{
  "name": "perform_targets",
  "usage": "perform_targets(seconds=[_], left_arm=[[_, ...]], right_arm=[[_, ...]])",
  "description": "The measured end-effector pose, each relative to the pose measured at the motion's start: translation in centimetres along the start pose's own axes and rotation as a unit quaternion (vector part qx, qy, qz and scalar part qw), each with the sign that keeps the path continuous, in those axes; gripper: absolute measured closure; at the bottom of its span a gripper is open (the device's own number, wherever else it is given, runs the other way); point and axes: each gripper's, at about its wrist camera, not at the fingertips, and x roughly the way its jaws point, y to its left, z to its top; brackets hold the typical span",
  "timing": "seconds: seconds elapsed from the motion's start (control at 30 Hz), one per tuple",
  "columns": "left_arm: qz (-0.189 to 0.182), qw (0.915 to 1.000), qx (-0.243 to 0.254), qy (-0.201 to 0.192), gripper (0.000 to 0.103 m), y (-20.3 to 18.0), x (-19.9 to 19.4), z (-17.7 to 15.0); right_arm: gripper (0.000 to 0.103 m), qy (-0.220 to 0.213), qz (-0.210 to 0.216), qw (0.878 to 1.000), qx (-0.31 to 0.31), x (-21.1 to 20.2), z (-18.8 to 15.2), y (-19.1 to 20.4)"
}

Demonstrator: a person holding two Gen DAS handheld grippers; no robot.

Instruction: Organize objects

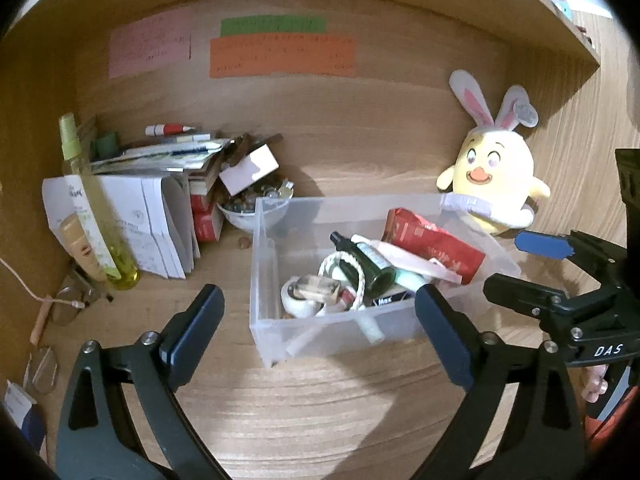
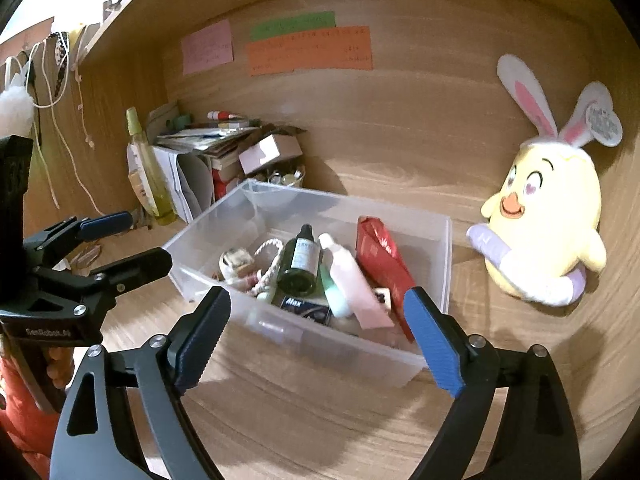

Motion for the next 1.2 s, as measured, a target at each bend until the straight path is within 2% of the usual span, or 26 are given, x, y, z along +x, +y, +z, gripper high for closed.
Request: perform_targets(seconds=[1.2], left_arm=[[-0.008,0.9999,-0.004,0.014,0.006,-0.5,0.2,-1.0]], right_arm=[[0.016,0.003,-0.004,1.0,0.021,-0.8,-1.2,-0.4]])
